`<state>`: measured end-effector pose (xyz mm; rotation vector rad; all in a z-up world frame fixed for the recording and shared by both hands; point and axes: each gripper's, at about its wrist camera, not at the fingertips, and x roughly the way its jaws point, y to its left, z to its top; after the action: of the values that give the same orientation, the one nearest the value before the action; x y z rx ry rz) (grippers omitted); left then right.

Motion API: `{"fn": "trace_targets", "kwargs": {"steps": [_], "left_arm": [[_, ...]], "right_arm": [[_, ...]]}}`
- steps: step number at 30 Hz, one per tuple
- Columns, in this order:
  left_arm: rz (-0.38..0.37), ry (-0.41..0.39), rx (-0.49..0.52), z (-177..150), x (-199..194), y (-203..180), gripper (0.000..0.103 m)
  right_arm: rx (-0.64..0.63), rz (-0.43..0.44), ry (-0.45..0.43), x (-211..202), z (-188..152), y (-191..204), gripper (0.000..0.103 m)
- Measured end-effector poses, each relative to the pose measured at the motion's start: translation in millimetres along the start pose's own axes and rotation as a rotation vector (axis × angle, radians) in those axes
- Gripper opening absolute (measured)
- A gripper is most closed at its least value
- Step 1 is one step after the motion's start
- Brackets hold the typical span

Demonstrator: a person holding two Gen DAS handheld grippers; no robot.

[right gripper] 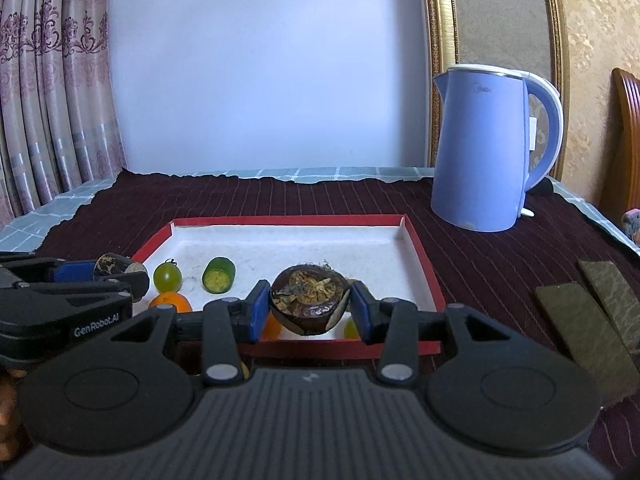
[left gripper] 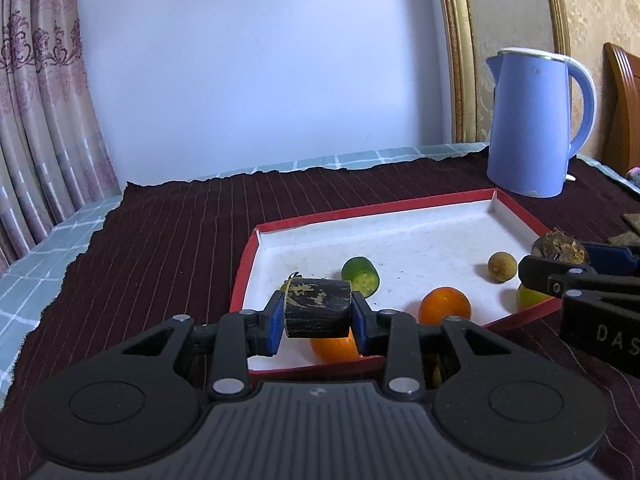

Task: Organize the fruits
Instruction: 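Carry the dried fruit and black cylinder over the red tray with both tools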

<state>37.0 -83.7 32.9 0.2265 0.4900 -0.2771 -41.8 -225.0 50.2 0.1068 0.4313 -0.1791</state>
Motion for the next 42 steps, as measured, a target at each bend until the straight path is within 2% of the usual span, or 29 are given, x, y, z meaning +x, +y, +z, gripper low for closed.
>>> {"fn": "trace_targets", "kwargs": {"steps": [24,42], "left_arm": [[0.038,0.028,0.007,17,32,-3,0.033],[0.073,0.048,0.028,30,61,-9,0.033]], "right_arm": [[-0.014,0.003,0.009,19,17,-2,0.041],[0.008,-0.023,0.032,51,32,-15,0.041]]}}
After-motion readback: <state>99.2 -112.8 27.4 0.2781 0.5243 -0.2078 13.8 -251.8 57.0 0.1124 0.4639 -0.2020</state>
